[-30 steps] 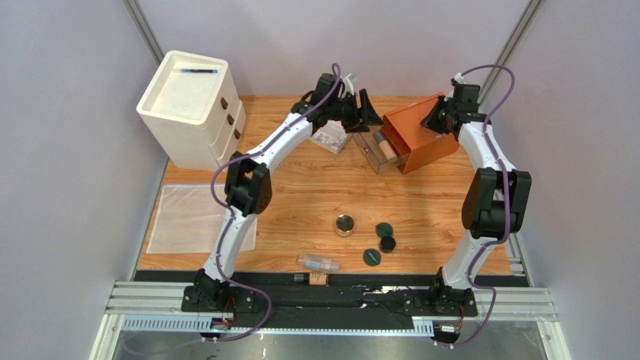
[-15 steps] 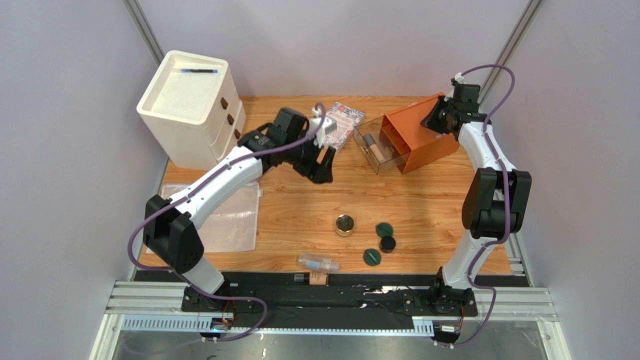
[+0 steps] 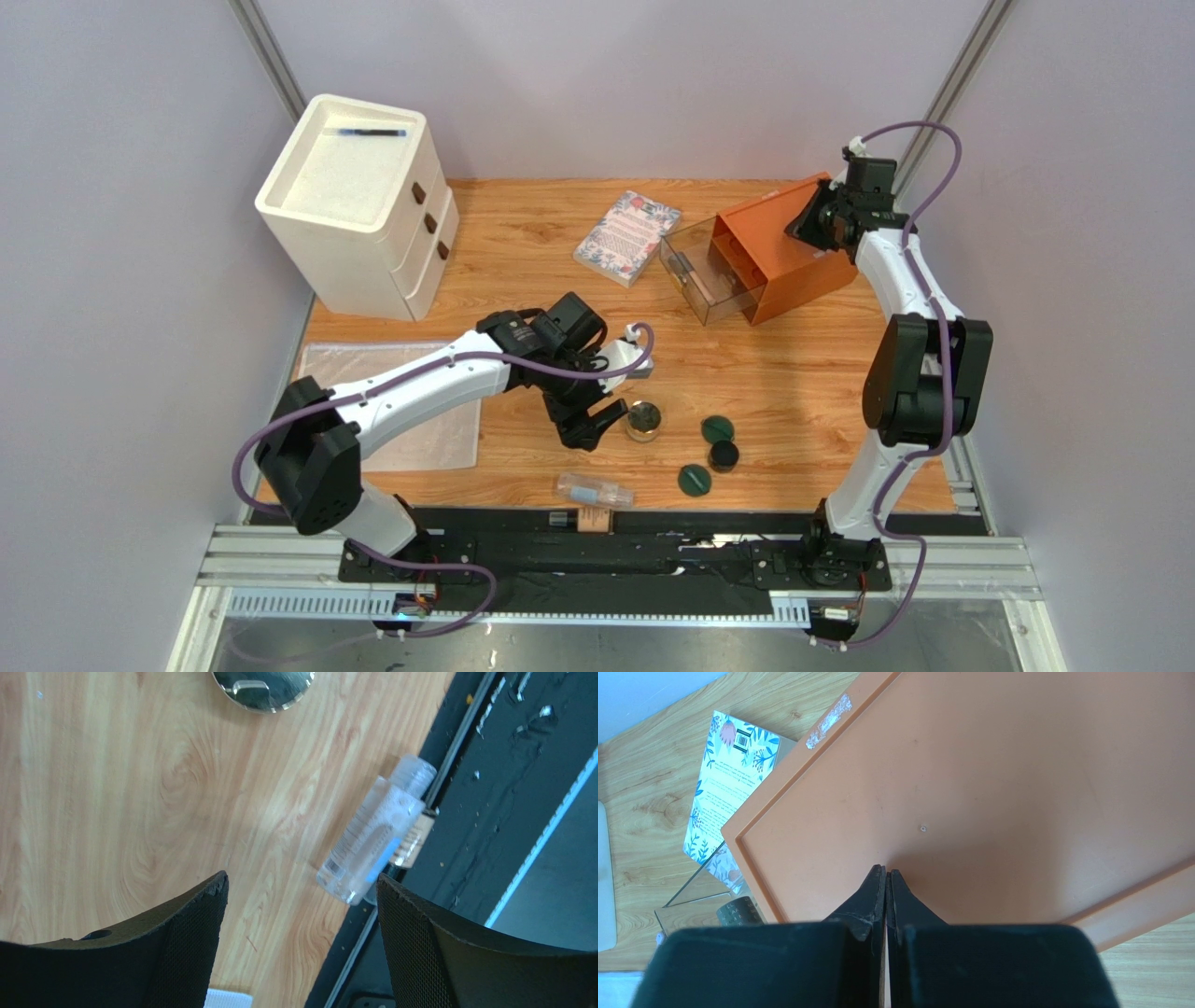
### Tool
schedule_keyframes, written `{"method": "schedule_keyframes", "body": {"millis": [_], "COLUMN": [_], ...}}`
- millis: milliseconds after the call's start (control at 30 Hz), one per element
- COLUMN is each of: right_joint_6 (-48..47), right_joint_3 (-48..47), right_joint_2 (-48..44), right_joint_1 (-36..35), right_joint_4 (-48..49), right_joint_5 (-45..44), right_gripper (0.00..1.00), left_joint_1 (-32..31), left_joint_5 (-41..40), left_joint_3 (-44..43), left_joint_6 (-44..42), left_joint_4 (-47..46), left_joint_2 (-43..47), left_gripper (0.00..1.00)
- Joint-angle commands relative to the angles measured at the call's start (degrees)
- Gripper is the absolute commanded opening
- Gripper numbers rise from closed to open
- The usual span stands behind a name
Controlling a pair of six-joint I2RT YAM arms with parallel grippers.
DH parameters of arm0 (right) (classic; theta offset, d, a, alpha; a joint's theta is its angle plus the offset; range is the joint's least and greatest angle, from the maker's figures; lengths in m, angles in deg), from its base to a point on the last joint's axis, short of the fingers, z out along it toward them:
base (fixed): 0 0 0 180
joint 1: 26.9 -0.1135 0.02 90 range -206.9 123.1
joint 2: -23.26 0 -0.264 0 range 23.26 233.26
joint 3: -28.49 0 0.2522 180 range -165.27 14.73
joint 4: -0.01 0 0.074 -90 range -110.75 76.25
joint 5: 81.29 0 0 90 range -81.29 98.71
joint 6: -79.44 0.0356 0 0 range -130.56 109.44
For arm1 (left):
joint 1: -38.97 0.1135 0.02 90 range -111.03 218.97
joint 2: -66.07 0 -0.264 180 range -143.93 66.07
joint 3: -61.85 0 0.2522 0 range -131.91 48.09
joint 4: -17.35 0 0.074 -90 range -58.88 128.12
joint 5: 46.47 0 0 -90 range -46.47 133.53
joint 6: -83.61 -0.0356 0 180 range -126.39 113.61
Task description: Organize the makeup
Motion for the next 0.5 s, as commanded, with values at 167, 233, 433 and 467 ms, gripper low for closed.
{"method": "schedule_keyframes", "body": {"millis": [167, 233, 433, 467], "right_joint_6": [-1.9, -1.8, -2.5, -2.8], "right_joint_3": [5.6, 5.5, 5.0, 4.8], "right_joint_2": [4.6, 4.8, 5.2, 5.2], "right_joint_1": [-0.5, -0.5, -0.5, -0.5], "right_joint_4": [-11.6, -11.6, -11.7, -11.7], "right_joint_5": [-1.2, -0.9, -2.1, -2.3], "right_gripper": [0.00, 0.00, 0.00, 0.00], "left_joint_1": [-3.5, -4.3, -5.7, -5.8], "left_joint_5": [3.3, 3.7, 3.6, 2.7], "left_joint_3": [5.7, 5.7, 4.6, 4.2], "left_joint_6": [-3.5, -3.7, -6.2, -6.3], "left_joint_4": [4.5, 4.5, 3.5, 3.8], "left_joint_2": [5.6, 5.1, -1.5, -3.0], "left_gripper": [0.81, 0.81, 0.81, 0.81]}}
